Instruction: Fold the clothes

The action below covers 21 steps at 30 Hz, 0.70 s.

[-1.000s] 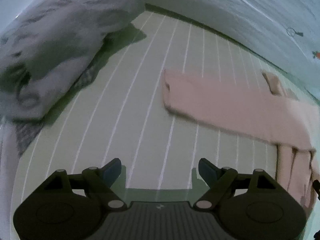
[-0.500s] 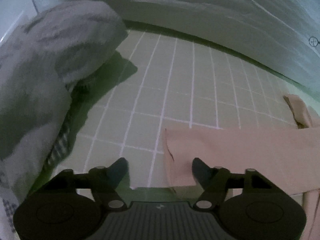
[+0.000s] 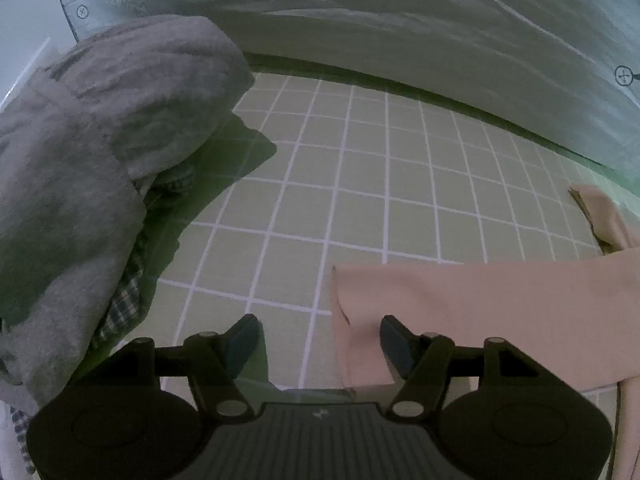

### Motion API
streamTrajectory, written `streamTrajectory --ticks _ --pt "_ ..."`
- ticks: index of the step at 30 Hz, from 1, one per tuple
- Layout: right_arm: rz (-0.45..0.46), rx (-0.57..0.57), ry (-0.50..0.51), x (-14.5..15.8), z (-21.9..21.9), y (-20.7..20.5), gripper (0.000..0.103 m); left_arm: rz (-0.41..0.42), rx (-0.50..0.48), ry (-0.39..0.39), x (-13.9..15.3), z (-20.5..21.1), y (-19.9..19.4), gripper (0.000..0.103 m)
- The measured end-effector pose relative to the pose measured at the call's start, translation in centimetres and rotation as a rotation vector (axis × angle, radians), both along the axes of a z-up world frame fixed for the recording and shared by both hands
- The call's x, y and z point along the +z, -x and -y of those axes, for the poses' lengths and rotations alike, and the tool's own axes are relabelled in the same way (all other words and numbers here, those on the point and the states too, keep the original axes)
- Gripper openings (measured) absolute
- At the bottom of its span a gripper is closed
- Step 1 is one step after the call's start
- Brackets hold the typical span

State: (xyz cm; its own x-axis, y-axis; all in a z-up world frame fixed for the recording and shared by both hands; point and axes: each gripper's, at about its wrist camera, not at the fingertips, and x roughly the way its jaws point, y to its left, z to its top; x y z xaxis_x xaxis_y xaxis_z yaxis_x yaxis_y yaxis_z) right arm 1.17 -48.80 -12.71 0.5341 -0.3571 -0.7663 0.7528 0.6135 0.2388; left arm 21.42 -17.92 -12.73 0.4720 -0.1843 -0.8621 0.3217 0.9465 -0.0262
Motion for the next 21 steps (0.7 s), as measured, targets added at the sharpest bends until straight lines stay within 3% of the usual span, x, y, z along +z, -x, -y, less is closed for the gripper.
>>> streamTrajectory --ticks 1,3,7,12,17,19,21 --pt "0.000 0.009 0.000 0.5 -0.2 0.2 0.038 -0.003 0.001 0.005 -0.1 -0.1 -0.2 0.067" --pt "0.013 0.020 0.007 2.0 -0.5 0.7 0.055 -0.007 0.005 0.012 0.0 -0.2 -0.2 0.067" --pt "0.072 -0.007 0.037 4.1 -0.1 2.6 0.060 -0.006 0.012 0.009 0.2 -0.3 -0.2 0.056" --pt "0.156 -0.120 0.040 5.2 1.8 4.4 0.065 -0.010 0.015 0.032 0.4 -0.7 -0.3 0.044" --pt "0.099 -0.061 0.103 4.5 3.6 1.2 0.067 -0.011 0.004 0.048 0.4 -0.5 -0.2 0.042" --pt "0.071 -0.019 0.125 3.9 4.3 -0.8 0.072 -0.010 -0.001 0.053 0.4 -0.4 -0.3 0.034" --pt "0.043 0.016 0.137 3.3 5.2 -2.7 0.073 -0.011 -0.011 0.062 0.4 -0.3 -0.3 0.018"
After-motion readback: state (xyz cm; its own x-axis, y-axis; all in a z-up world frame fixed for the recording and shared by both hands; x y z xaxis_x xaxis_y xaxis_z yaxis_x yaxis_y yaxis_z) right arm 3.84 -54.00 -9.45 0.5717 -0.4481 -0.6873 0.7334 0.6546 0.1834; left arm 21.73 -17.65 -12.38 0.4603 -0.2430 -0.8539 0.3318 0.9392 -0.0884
